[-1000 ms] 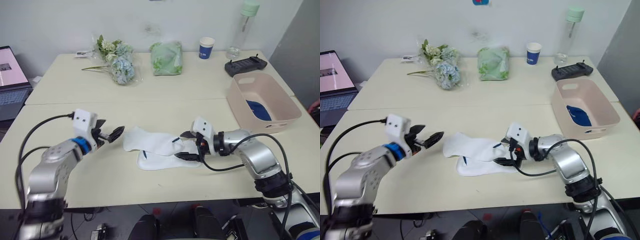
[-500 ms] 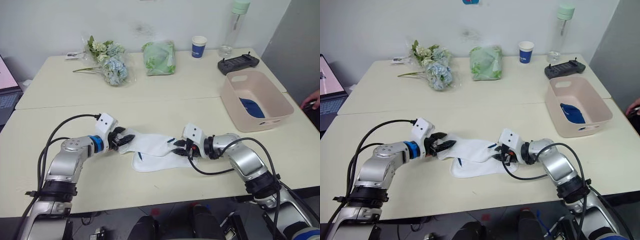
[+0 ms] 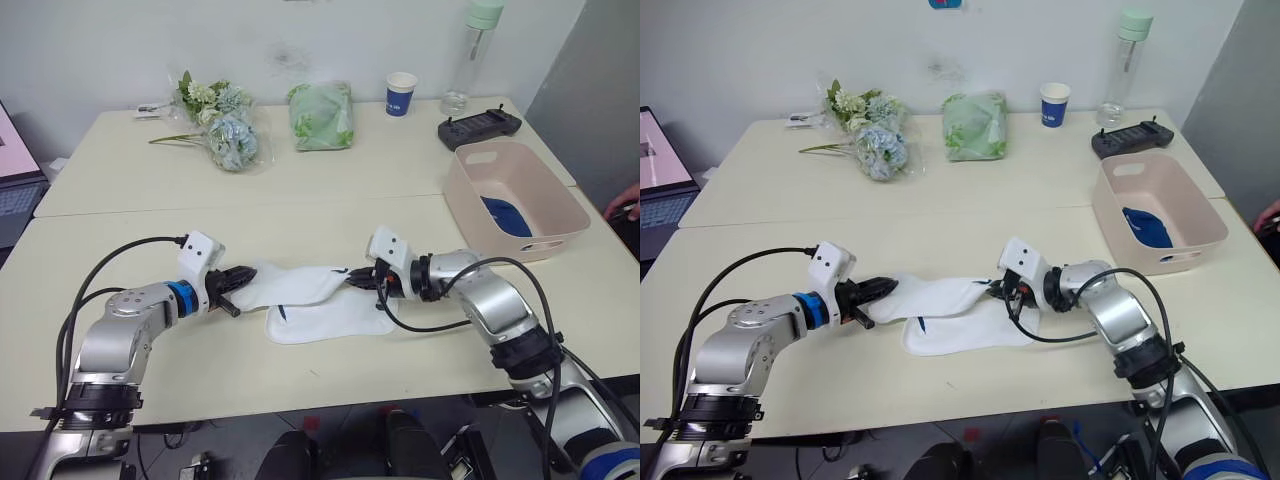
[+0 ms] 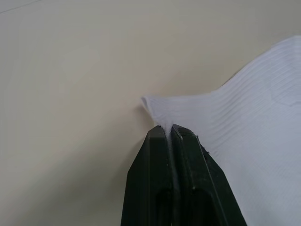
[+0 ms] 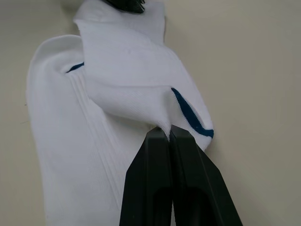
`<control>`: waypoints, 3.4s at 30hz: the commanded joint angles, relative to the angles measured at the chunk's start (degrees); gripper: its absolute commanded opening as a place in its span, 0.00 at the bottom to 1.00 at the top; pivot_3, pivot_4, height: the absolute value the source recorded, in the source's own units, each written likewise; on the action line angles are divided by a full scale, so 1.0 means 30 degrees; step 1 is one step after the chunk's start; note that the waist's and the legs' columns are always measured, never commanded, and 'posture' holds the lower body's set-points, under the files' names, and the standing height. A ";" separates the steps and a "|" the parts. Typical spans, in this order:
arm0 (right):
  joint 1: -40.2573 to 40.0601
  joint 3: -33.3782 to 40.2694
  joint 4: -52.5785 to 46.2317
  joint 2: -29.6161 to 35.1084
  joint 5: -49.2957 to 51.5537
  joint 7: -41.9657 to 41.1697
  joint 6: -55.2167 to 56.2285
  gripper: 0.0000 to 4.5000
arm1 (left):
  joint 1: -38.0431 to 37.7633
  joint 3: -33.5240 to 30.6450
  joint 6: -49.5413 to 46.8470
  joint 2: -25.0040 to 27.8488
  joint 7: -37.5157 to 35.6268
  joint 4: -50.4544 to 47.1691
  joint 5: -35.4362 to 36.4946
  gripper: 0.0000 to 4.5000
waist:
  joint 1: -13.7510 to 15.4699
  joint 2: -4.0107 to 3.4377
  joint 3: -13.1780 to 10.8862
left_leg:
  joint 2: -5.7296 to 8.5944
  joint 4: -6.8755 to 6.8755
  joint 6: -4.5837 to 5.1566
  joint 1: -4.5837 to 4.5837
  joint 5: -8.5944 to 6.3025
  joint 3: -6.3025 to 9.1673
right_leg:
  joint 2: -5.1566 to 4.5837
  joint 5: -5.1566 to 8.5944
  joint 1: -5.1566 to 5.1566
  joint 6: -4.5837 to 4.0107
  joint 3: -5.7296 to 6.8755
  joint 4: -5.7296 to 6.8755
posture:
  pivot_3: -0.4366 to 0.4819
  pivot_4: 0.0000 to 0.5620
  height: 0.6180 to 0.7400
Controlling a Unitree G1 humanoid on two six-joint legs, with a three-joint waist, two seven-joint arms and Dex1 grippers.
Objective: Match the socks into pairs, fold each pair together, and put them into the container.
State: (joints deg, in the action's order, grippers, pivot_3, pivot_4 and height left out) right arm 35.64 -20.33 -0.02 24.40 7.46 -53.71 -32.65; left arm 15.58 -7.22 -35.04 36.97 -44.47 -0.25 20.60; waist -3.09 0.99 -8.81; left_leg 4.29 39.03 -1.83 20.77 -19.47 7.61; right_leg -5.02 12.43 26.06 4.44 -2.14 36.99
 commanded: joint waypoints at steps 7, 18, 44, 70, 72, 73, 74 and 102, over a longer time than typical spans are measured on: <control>0.2236 0.0782 0.2194 -0.0148 0.0013 -0.0518 0.1999 0.00 | -0.0991 -0.2593 -0.3372 0.0000 0.1221 -0.3017 0.2819 0.00 | -0.0041 0.0000 -0.0001 | -0.0003 -0.0006 0.0000 0.0000 0.0000 -0.0002 | 0.0001 0.0000 0.0003 0.0000 -0.0001 -0.0004 | 0.48 0.27 1.00; 0.6813 0.1067 1.2982 -0.1231 -0.2633 0.0824 1.0612 0.00 | -0.1906 -0.2794 -1.0383 -0.7216 1.1055 -1.2458 0.7057 0.00 | -0.0047 0.0021 0.0009 | -0.0013 0.0011 0.0000 -0.0006 0.0001 -0.0023 | -0.0010 -0.0002 -0.0014 0.0002 -0.0024 -0.0002 | 0.48 0.27 1.00; 0.1798 0.4195 0.5581 -0.0294 0.0087 0.0425 0.6449 0.99 | -0.2102 -0.1870 -0.5576 -0.0966 0.5272 -0.9419 0.7581 0.77 | 0.0136 -0.0019 0.0016 | -0.0005 -0.0016 -0.0003 -0.0077 0.0002 -0.0047 | 0.0054 -0.0002 -0.0079 -0.0009 -0.0037 0.0004 | 0.48 0.27 1.00; -0.2201 0.1065 -0.6669 -0.1505 0.4981 0.3677 -0.9598 0.99 | 1.4827 1.0918 2.9160 -0.1803 -0.5408 1.9576 -1.1787 0.77 | 0.0460 -0.0005 0.0027 | 0.0079 0.0032 0.0004 0.0035 0.0003 -0.0013 | 0.0005 -0.0017 -0.0007 -0.0008 0.0028 -0.0023 | 0.48 0.27 1.00; -0.2225 0.0734 -0.6714 -0.1623 0.4890 0.4055 -0.9805 0.99 | 1.5615 1.1458 3.0018 -0.2170 -0.4187 2.0836 -1.3181 0.77 | 0.0433 -0.0001 0.0025 | 0.0078 0.0031 0.0006 0.0036 0.0002 -0.0010 | 0.0007 -0.0016 -0.0005 -0.0006 0.0029 -0.0013 | 0.48 0.27 1.00; -0.2254 0.0562 -0.6745 -0.1659 0.4881 0.4208 -0.9955 0.99 | 1.5948 1.1803 3.0311 -0.2308 -0.3398 2.1331 -1.4008 0.77 | 0.0409 -0.0001 0.0026 | 0.0077 0.0031 0.0007 0.0038 0.0003 -0.0011 | 0.0011 -0.0017 -0.0004 -0.0005 0.0032 -0.0015 | 0.48 0.27 1.00; -0.2268 0.0428 -0.6752 -0.1721 0.4886 0.4363 -1.0072 0.99 | 1.6225 1.2104 3.0629 -0.2429 -0.2579 2.1723 -1.4750 0.77 | 0.0403 -0.0001 0.0025 | 0.0075 0.0031 0.0007 0.0037 0.0003 -0.0012 | 0.0012 -0.0017 -0.0004 -0.0004 0.0030 -0.0010 | 0.48 0.27 1.00; 0.0928 -0.0789 -0.3447 0.1138 0.3278 0.0699 -0.3481 0.00 | 1.6441 0.9516 3.0513 -0.1289 -0.4895 2.3066 -1.2527 0.00 | -0.0047 0.0000 0.0026 | 0.0067 0.0043 0.0008 0.0037 0.0003 0.0002 | 0.0026 -0.0017 0.0005 -0.0001 0.0042 0.0005 | 0.48 0.27 1.00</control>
State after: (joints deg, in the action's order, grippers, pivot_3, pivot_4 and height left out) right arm 36.35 -23.39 -9.84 26.39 18.38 -48.67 -46.67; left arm 65.23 24.22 57.69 31.25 -55.67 70.70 -21.30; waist -3.23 0.99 -8.73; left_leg 4.49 39.16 -1.81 20.88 -19.46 7.61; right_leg -4.95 12.38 26.09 4.44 -2.01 37.01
